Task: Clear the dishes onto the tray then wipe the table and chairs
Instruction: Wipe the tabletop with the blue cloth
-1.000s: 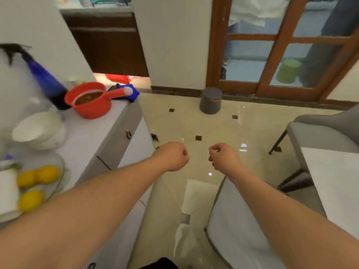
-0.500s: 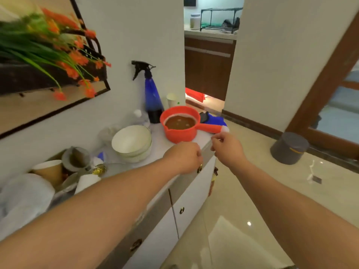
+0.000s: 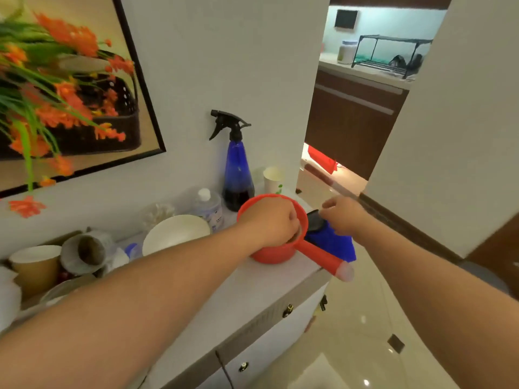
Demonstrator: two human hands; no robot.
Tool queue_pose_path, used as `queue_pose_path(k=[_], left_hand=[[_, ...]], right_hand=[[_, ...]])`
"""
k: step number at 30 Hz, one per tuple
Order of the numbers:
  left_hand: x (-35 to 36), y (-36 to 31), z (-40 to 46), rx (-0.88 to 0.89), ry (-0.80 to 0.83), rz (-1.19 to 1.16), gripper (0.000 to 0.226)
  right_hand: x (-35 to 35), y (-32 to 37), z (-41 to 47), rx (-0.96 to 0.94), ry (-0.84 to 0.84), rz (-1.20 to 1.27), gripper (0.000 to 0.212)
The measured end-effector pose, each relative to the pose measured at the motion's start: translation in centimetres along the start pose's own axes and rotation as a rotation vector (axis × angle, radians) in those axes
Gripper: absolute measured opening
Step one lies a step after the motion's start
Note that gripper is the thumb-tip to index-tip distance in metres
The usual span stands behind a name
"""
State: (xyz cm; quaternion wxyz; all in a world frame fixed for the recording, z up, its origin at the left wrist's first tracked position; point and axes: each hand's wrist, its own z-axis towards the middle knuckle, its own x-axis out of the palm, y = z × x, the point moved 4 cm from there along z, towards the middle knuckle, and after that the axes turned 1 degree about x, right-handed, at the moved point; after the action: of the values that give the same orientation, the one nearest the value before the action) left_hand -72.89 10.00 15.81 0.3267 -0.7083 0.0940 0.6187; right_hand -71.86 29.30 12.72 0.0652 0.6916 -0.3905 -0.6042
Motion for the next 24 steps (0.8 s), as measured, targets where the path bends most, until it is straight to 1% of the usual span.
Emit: queue_pose_path(k=[2,5,7,9,10,12,14,16,19,22,24], left_hand=[[0.2,-0.7,1.9,-0.068,-0.016,-0.002,0.022],[0.4,-3.1,5.5,-0.166,-0.06,-0.014,0.02],[0.6,-4.2,6.8,-0.236,-0.07,-0.041,0.021],[1.1,-5.5,7.5,-0.303,-0.057,-0.041,0.024],[1.2,-5.9,7.5,-0.311,-0.049,-0.032,0.026],[1.1,-6.4,7.7,-0.356,-0.057,-0.027,0.027],[0.8,-5.9,7.8,-0.401,-0.085,-0.029,0.028],[0.6,-5.1,7.6,-0.445,-0.122,-0.032,0.029],[0.2,-4.2,7.3,-0.491,-0.168,-0.062,0.025],[-0.1,-3.6,7.8,-0.515,-0.226,-0.066,0.024],[0.0,-4.0,7.9,-0.545,-0.245,-0.071,0.025]], right_hand=[[1.0,-1.0,2.1,-0.107,0.05,-0.175,0.03],[1.7,-2.4,5.8,-0.277,0.186,-0.278,0.054],[2.6,-3.1,7.2,-0.366,0.284,-0.39,0.07],[3.5,-3.7,8.3,-0.429,0.355,-0.524,0.077],[4.0,-4.0,8.5,-0.453,0.352,-0.597,0.077],[4.0,-3.8,9.2,-0.545,0.299,-0.711,0.075],[3.7,-3.0,9.7,-0.621,0.287,-0.749,0.066],[3.5,-2.5,9.8,-0.677,0.339,-0.736,0.05],[3.6,-2.4,10.0,-0.708,0.438,-0.705,0.027],[2.9,-2.1,10.9,-0.698,0.496,-0.584,0.021],[1.9,-1.6,11.5,-0.661,0.498,-0.39,0.021]])
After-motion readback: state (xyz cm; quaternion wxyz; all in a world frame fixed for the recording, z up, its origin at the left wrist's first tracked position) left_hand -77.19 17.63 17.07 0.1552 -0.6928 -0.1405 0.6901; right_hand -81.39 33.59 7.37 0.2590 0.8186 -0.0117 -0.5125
